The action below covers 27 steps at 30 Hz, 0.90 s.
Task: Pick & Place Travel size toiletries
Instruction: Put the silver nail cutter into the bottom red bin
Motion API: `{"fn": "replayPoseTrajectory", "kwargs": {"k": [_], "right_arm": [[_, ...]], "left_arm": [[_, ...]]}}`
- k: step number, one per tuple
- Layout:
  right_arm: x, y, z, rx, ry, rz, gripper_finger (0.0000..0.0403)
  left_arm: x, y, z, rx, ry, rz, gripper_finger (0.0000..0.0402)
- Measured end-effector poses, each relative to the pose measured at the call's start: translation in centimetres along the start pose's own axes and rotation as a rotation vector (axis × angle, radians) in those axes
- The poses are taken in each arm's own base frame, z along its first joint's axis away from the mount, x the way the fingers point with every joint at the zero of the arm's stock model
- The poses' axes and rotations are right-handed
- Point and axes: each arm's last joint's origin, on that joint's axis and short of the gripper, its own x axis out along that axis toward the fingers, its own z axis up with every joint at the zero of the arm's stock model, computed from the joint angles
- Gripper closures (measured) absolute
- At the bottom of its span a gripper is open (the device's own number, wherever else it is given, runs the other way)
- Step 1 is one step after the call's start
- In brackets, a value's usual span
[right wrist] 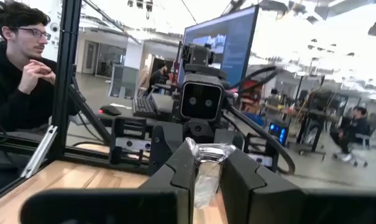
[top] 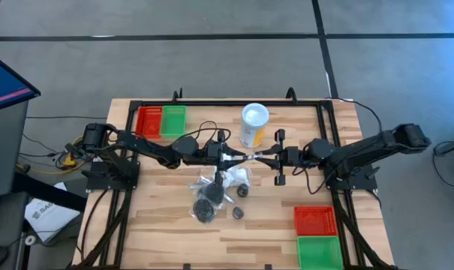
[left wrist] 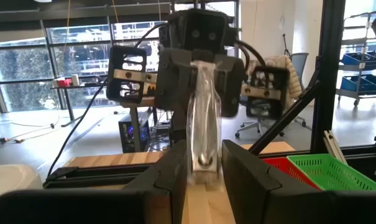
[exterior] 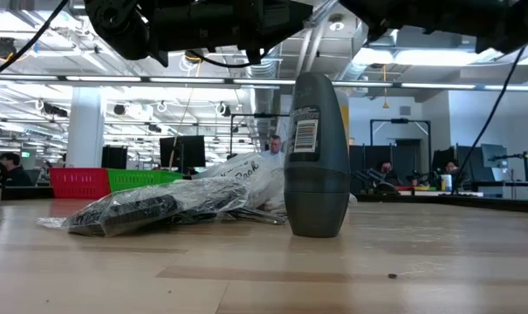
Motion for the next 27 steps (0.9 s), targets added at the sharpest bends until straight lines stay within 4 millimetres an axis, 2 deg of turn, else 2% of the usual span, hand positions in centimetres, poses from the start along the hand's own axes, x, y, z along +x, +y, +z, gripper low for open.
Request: {"fn": "replayPoseTrajectory", "kwargs": {"k": [12, 27], "right_arm": [[-4.6, 0.0, 1.3, 0.225, 0.266, 0.062, 0.0364], [-10.5, 3.3, 1.2, 0.582, 0.622, 0.269, 0.0364]], "left_arm": [[-0.2, 0.0, -0.4, 0.0, 0.016, -0.001, 0.0309], [-0.2, 0.0, -0.4, 0.0, 0.016, -0.001, 0.0309]]}}
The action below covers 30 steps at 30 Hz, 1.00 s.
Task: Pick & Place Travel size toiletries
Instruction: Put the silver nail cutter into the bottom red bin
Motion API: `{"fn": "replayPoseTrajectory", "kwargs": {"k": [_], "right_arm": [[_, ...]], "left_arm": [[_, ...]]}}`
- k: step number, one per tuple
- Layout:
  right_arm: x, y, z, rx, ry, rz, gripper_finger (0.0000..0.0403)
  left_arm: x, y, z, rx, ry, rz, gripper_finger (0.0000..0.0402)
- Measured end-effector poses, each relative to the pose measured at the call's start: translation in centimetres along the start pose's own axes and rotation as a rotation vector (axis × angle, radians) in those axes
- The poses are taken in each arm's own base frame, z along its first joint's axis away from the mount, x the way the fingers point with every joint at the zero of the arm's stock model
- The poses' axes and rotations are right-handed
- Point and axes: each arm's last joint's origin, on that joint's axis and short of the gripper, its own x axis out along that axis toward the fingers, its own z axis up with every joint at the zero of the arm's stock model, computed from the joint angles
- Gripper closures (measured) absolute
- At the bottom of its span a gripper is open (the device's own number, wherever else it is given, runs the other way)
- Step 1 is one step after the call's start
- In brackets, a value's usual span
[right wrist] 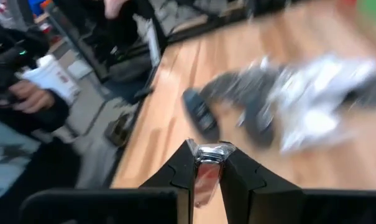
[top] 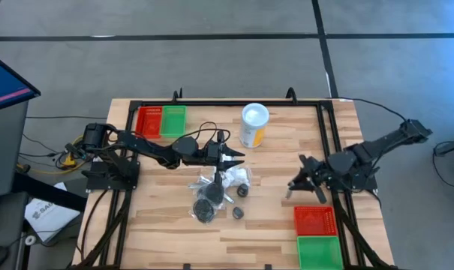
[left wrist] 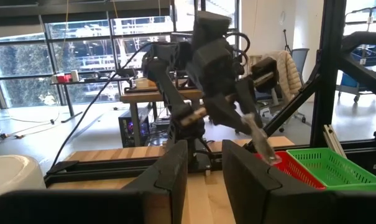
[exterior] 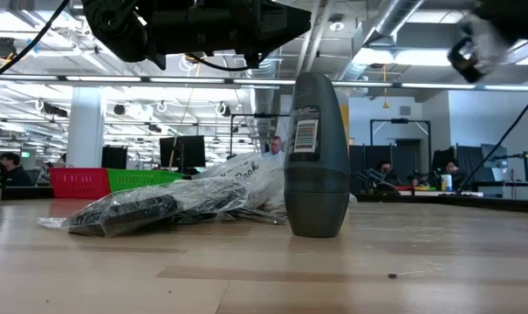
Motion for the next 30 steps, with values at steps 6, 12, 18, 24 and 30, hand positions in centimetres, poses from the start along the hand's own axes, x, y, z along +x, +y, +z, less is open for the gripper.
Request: {"fn": "replayPoseTrajectory", "kwargs": {"k": [6, 12, 18, 24, 30], "right_arm": [[-0.3, 1.0, -2.0, 0.15, 0.17, 0.035, 0.0364], [-0.5, 1.6, -3.2, 0.287, 0.279, 0.029, 0.0366], [0.0, 1.8, -4.9, 0.416, 0.426, -0.084, 0.0366], [0.2, 2.8, -6.0, 0.473, 0.496, -0.092, 0.0365], [0.4, 3.4, -7.0, 0.522, 0.56, -0.137, 0.0364]], "left_arm": [[0.0, 0.0, 0.0, 0.0, 0.0, 0.0, 0.0309], [0.0, 0.0, 0.0, 0.0, 0.0, 0.0, 0.0309], [0.0, 0.0, 0.0, 0.0, 0.0, 0.0, 0.0309], [0.0, 0.0, 0.0, 0.0, 0.0, 0.0, 0.0309], [0.0, 0.0, 0.0, 0.0, 0.0, 0.0, 0.0309]]}}
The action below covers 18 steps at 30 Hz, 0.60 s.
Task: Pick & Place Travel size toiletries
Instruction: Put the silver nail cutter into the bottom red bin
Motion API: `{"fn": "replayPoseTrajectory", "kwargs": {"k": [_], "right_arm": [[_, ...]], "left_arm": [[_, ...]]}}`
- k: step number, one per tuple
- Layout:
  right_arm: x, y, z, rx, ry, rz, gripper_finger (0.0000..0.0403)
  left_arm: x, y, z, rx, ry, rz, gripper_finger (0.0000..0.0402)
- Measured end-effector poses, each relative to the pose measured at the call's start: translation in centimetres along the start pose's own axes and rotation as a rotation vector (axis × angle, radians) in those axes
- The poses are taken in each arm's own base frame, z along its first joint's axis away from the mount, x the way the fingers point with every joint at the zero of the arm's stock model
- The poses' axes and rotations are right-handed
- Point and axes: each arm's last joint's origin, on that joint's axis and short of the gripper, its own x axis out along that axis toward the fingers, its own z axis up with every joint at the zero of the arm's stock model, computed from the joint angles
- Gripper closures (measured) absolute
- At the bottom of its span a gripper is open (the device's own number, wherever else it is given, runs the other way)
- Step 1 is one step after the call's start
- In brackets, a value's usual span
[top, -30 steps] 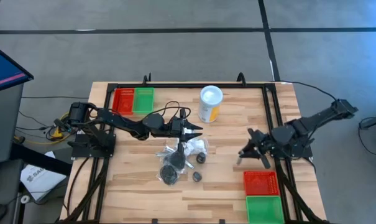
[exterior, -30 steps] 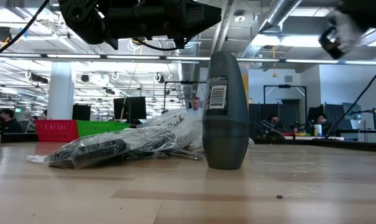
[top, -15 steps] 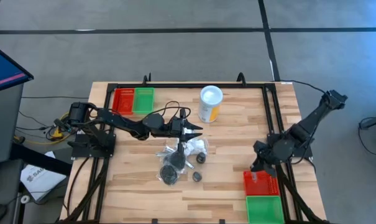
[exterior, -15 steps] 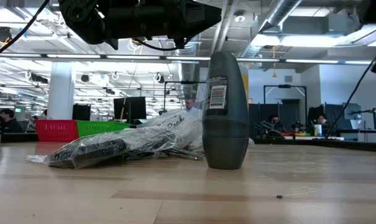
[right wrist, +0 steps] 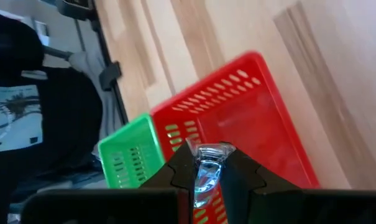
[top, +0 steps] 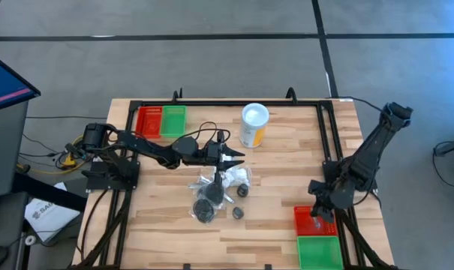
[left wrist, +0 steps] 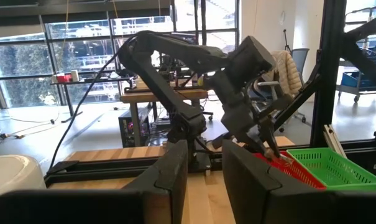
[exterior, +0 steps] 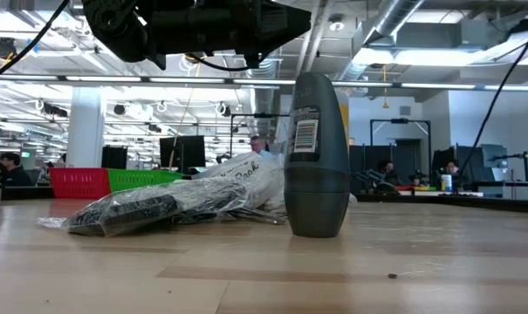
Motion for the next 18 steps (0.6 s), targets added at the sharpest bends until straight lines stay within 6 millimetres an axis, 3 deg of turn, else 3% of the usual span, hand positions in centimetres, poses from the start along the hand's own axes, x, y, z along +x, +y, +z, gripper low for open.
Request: {"fn": "replayPoseTrajectory", "kwargs": {"k": [18], "right_arm": [[0.91, 0.08, -0.33, 0.042, 0.015, -0.047, 0.0334]], "left_arm": [[-0.01, -0.01, -0.01, 0.0, 0.001, 0.0, 0.0309]]}}
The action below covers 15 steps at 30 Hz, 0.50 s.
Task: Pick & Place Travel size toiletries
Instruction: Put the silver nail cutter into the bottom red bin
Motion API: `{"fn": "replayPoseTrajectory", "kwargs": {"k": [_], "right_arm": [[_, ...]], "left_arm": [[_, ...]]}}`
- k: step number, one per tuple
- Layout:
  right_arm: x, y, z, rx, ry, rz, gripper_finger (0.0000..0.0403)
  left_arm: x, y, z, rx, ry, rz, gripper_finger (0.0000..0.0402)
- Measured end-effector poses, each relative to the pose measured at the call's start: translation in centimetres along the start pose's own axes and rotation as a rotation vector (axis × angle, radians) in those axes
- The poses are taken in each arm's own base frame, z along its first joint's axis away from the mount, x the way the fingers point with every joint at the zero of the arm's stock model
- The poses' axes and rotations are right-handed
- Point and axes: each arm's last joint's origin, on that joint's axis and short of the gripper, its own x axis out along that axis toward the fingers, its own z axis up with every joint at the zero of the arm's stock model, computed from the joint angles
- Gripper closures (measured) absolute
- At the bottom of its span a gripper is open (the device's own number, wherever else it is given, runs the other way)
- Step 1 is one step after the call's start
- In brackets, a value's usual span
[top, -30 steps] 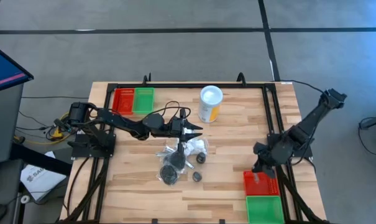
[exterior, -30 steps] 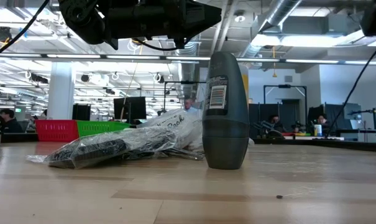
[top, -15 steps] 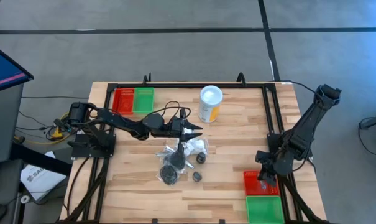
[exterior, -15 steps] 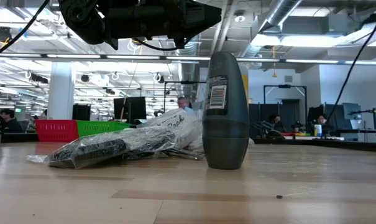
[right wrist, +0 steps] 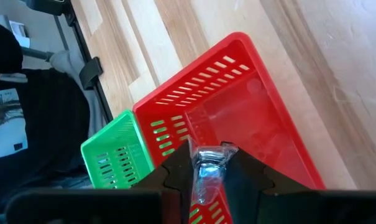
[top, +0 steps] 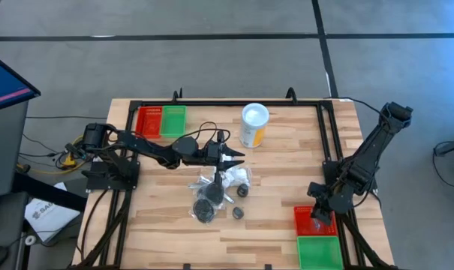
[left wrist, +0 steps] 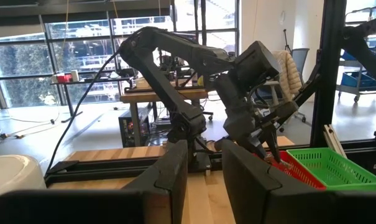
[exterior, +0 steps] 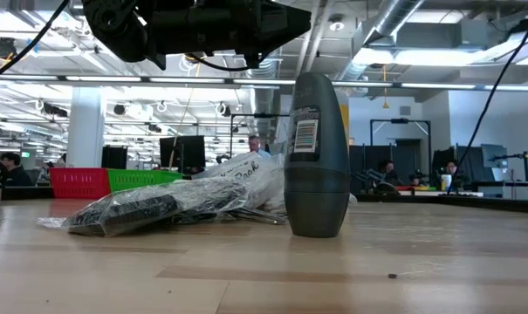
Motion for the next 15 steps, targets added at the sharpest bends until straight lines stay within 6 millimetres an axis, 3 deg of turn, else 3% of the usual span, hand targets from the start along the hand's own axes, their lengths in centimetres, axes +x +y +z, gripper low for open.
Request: {"fn": "replayPoseTrajectory", "kwargs": {"k": [15], "right_arm": [[0.01, -0.04, 0.21, 0.024, -0.037, -0.006, 0.0332]], "left_arm": [[0.0, 0.0, -0.01, 0.0, 0.002, 0.0, 0.0309]]}}
